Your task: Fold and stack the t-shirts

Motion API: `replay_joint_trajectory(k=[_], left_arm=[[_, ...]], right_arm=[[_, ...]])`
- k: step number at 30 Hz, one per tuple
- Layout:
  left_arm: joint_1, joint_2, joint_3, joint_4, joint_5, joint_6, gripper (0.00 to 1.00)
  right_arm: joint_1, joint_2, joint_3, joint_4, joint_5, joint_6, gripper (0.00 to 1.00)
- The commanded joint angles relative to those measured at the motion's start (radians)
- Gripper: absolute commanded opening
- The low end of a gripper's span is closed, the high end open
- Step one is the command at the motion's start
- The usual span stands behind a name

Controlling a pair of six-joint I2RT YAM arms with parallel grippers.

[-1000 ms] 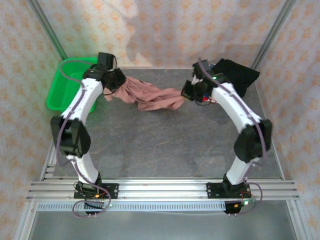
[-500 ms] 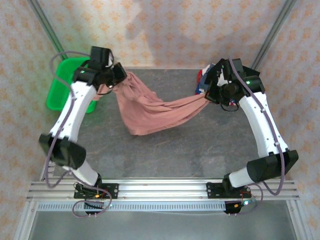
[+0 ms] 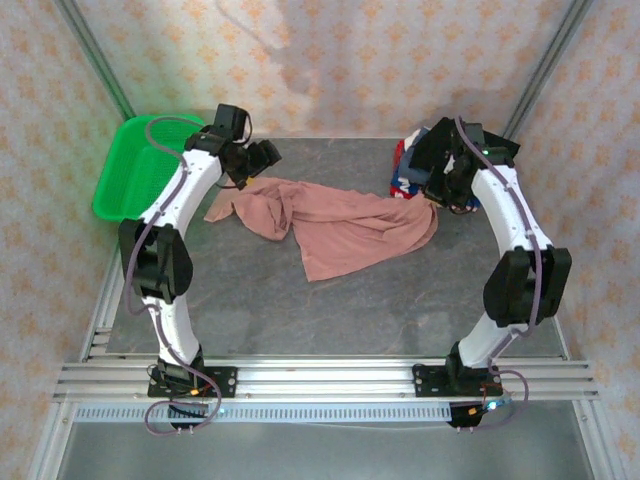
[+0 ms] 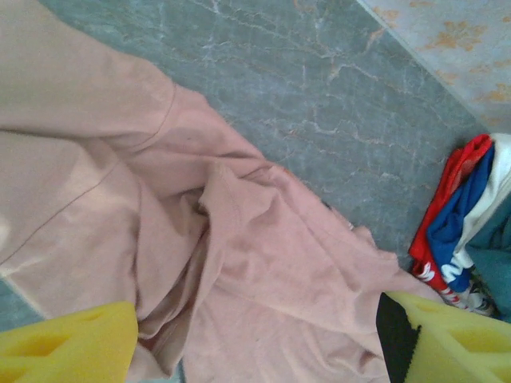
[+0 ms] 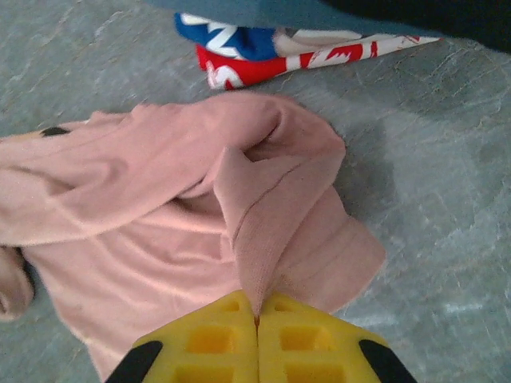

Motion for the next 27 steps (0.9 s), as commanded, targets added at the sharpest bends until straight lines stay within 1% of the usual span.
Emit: replay_joint_trajectory(k=[1,2,4,6,9,12,13,15,19,22,26,27], left_arm=[[0.042,-0.139,-0.160,-0.090,-0.084,0.076,0.79],[0.066,-0.178,-0.239,-0.081,-0.092,0.084,0.79],[0.120,-0.235,-0.367,-0.069,-0.108,0.088,0.79],[0.164,-0.272,-0.450,-0.047,-0.115,0.093,0.79],[0.211,-0.289,-0.498,-0.002,-0.131,0.095,0.79],[0.241,-0.249,-0.486,0.044,-0.129,0.106,0.79],[0.248,-0.223,-0.477,0.055,-0.124,0.111,0.79],[0.265,-0.172,-0.466,0.079,-0.115,0.103,0.78],[0.289,-0.096,-0.451,0.157,-0.091,0.061,0.74],[0.288,-0.036,-0.421,0.190,-0.087,0.037,0.72],[0.289,0.008,-0.397,0.221,-0.117,0.020,0.71],[0.288,0.045,-0.392,0.225,-0.118,0.020,0.70]], right_arm=[[0.000,-0.003,-0.014,0.119,-0.003,0.004,0.34],[0.000,-0.011,-0.020,0.122,-0.017,0.010,0.49],[0.004,-0.056,-0.042,0.112,-0.045,0.016,0.60],[0.035,-0.143,-0.091,0.097,-0.063,0.025,0.68],[0.150,-0.279,-0.189,0.090,-0.081,0.043,0.74],[0.297,-0.334,-0.296,0.150,-0.144,0.119,0.76],[0.347,-0.327,-0.327,0.190,-0.171,0.142,0.75],[0.433,-0.272,-0.347,0.238,-0.171,0.154,0.74],[0.584,-0.082,-0.252,0.260,-0.173,0.123,0.70],[0.677,0.052,-0.152,0.212,-0.138,0.068,0.69],[0.746,0.183,-0.056,0.130,-0.074,0.027,0.65],[0.756,0.203,-0.048,0.127,-0.064,0.027,0.65]])
